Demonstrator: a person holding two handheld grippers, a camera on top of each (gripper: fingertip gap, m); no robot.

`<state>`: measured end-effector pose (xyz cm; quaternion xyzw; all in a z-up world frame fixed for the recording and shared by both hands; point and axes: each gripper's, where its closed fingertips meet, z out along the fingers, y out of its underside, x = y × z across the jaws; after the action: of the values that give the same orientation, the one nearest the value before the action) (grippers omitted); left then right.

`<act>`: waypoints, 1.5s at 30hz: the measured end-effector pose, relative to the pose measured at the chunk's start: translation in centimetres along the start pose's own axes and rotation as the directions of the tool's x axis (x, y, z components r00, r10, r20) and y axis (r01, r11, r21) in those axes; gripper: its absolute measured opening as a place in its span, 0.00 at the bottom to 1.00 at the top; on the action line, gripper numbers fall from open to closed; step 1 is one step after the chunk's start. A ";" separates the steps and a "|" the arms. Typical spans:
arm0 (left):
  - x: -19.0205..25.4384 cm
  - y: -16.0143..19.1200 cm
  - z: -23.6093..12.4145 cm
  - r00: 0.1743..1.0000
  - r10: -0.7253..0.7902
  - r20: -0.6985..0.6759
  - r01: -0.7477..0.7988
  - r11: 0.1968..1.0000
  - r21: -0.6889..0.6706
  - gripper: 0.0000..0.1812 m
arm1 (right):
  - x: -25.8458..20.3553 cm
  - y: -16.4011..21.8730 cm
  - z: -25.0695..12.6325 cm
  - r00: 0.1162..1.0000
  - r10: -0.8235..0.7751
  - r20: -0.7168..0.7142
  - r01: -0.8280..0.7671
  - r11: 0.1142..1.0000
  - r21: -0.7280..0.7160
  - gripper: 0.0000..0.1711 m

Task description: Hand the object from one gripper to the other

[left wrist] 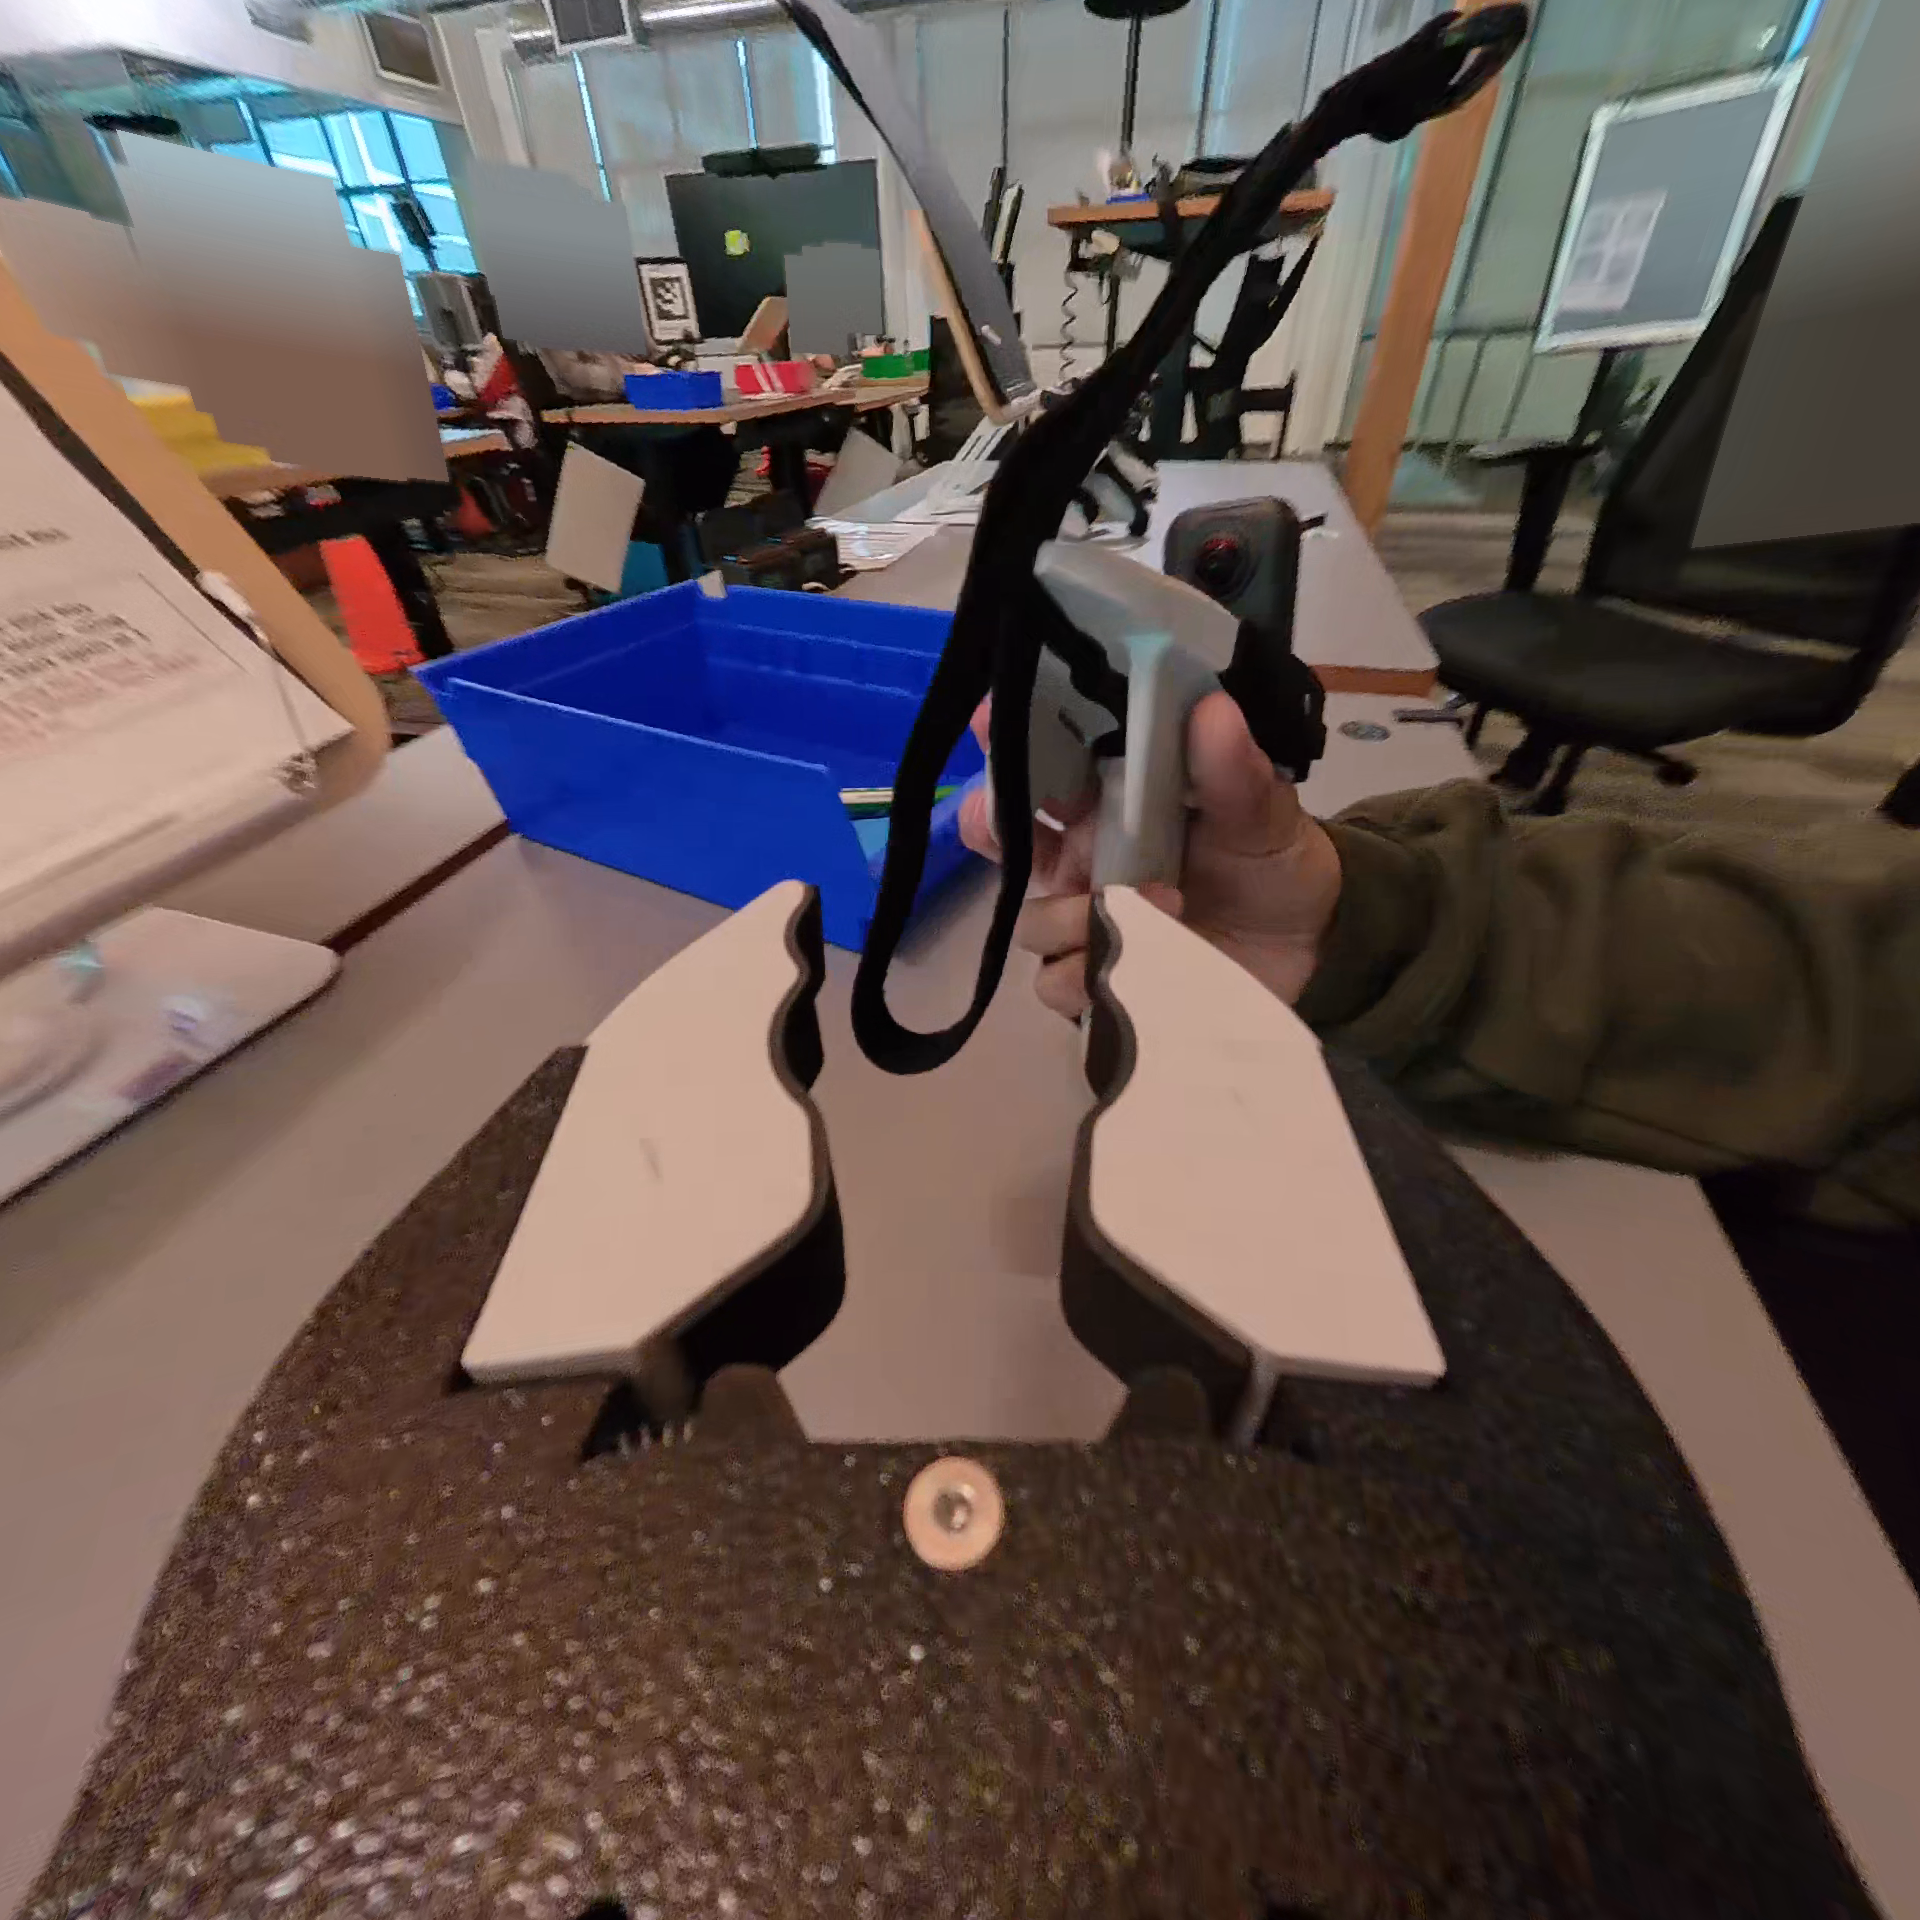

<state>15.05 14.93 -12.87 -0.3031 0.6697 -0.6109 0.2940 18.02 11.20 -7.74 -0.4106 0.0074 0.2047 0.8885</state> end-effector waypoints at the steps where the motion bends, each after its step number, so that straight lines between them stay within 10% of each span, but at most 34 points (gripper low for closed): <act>1: 0.0 0.2 0.3 0.999 -0.031 -0.011 0.031 0.999 0.014 0.26 | -0.2 -0.2 0.0 0.999 0.037 0.027 -0.038 0.999 0.021 0.03; 9: 0.4 1.7 2.0 0.999 0.041 0.020 -0.041 0.999 0.007 0.29 | -0.1 -0.9 -0.3 0.977 0.198 0.083 -0.207 0.971 0.118 0.03; 18: -0.7 2.1 1.7 0.994 0.082 0.074 -0.082 0.997 -0.007 0.03 | 0.4 -0.8 -0.4 0.987 0.158 0.037 -0.161 0.983 0.092 0.03; 23: -3.7 1.3 -0.7 0.976 -0.008 0.219 0.022 0.998 -0.060 0.02 | 3.8 1.1 -1.0 0.959 -0.142 -0.244 0.113 0.985 -0.130 0.26; 29: -6.7 -0.7 -4.1 0.904 0.070 0.422 -0.038 0.996 -0.085 0.02 | 5.5 3.3 -1.4 0.719 -0.650 -0.248 0.483 0.723 -0.494 0.47; 36: -9.3 -1.5 -6.5 0.586 0.524 0.619 -0.361 0.852 -0.379 0.02 | 4.1 1.6 -0.8 0.760 -0.607 -0.233 0.494 0.771 -0.402 0.55; 40: -8.4 -1.9 -5.5 0.362 0.776 0.517 -0.579 0.622 -0.528 0.02 | 3.4 1.1 -0.7 0.649 -0.744 -0.159 0.626 0.641 -0.443 0.55; 45: -5.4 -1.9 -3.4 0.114 0.921 0.372 -0.780 0.315 -0.541 0.02 | 2.2 4.9 -0.3 0.774 -0.633 -0.018 0.541 0.675 -0.501 0.49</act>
<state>16.00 21.14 -10.52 -0.0737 0.6357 -0.1098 0.7605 18.32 14.57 -11.89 -0.6103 -0.0903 -0.1376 0.7749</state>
